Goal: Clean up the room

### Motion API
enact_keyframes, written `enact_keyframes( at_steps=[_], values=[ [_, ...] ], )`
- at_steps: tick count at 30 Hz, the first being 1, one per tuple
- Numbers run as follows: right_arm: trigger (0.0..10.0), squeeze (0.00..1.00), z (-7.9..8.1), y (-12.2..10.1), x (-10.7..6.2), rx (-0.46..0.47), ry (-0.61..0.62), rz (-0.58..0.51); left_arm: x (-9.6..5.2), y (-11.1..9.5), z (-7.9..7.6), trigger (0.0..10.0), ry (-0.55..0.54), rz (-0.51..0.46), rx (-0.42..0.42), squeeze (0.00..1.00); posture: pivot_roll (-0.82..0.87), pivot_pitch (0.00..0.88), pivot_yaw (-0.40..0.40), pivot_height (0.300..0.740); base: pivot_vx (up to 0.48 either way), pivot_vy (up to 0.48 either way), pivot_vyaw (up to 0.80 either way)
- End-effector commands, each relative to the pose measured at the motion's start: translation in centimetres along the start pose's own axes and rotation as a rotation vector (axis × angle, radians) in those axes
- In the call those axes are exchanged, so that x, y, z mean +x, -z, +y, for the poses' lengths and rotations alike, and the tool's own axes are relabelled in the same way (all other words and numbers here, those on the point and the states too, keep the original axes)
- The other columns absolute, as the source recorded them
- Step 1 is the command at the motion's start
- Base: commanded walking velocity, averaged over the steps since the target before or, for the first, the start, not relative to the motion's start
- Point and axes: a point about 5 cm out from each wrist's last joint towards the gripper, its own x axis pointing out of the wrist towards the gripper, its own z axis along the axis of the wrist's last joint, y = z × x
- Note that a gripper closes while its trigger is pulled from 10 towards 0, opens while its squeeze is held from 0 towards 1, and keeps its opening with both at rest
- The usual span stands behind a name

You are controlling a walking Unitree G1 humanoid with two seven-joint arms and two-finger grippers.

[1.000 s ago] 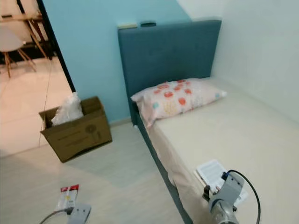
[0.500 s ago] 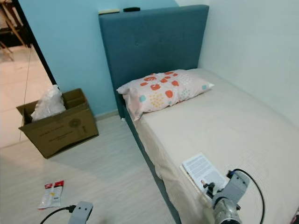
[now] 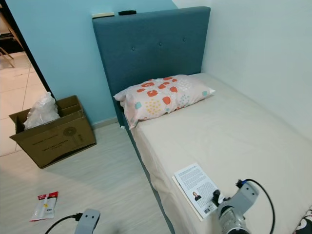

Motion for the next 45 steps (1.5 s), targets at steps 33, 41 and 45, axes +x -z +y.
enact_keyframes(
  at_steps=[33, 41, 45],
  values=[
    [10.0, 0.00, -0.2, -3.7, 0.1, 0.436, -0.092, -0.192, -0.8, -8.4, 1.7, 10.0, -0.028, -0.380, -0.029, 0.00, 0.08, 0.071, 0.014, 0.580, 0.000, 0.000, 0.00],
    [10.0, 0.00, 0.0, -6.3, -0.2, 0.551, -0.156, -0.335, -1.6, -10.4, 3.1, 10.0, -0.038, -0.481, 0.000, 0.00, 0.13, 0.127, 0.032, 0.560, 0.000, 0.000, 0.00],
    [10.0, 0.00, 1.0, -7.2, -0.2, 0.595, -0.244, -0.381, -1.6, -9.8, 3.3, 10.0, -0.031, -0.480, 0.046, 0.00, 0.16, 0.161, 0.044, 0.560, 0.000, 0.000, 0.00]
  ],
)
